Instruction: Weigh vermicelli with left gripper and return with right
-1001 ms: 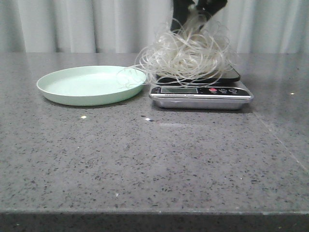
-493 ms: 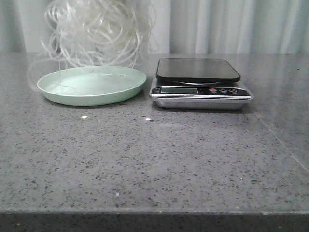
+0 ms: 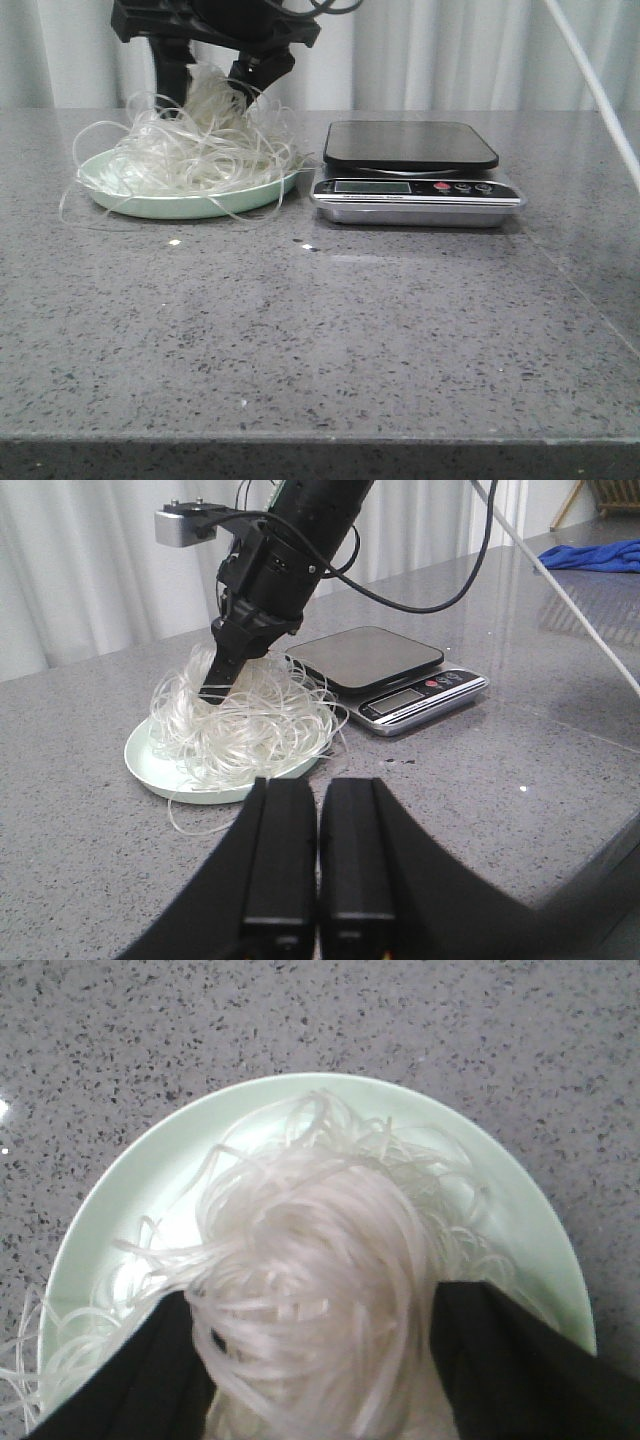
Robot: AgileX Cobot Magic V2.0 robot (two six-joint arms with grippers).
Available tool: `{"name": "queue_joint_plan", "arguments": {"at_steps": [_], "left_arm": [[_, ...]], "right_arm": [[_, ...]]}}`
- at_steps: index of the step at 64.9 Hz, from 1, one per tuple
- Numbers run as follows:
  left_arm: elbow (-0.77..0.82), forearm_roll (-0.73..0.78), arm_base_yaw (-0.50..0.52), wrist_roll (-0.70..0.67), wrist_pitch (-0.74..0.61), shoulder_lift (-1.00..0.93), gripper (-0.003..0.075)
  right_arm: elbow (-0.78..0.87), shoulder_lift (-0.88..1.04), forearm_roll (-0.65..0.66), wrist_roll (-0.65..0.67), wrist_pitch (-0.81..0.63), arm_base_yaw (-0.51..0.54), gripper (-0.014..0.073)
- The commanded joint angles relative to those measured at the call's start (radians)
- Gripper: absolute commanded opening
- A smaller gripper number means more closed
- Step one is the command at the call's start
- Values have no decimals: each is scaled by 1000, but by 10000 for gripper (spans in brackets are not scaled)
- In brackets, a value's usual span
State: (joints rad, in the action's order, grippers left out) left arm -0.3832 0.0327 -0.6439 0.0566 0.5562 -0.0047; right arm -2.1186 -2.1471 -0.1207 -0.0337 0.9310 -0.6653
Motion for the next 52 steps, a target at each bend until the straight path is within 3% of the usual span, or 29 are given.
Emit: {"name": "queue_joint_plan", "arguments": {"at_steps": [1,17,33,42,52], "left_arm": [[-25,-4,3,-7,-84,-11,134],[-25,-4,3,-7,-84,-11,134],[-25,-4,3,-7,-84,-11,134],[-25,-4,3,-7,-84,-11,134],[-25,-4,3,-7,-85,-11,134]], "right_arm": [[-34,90,14,-11,-46,4,595],[-34,194,37,-11,87,68,588],[-24,294,-6,-8,279,240,588],[41,393,-27,-8,240,303,588],[234,575,-27,-11,64,325,588]]}}
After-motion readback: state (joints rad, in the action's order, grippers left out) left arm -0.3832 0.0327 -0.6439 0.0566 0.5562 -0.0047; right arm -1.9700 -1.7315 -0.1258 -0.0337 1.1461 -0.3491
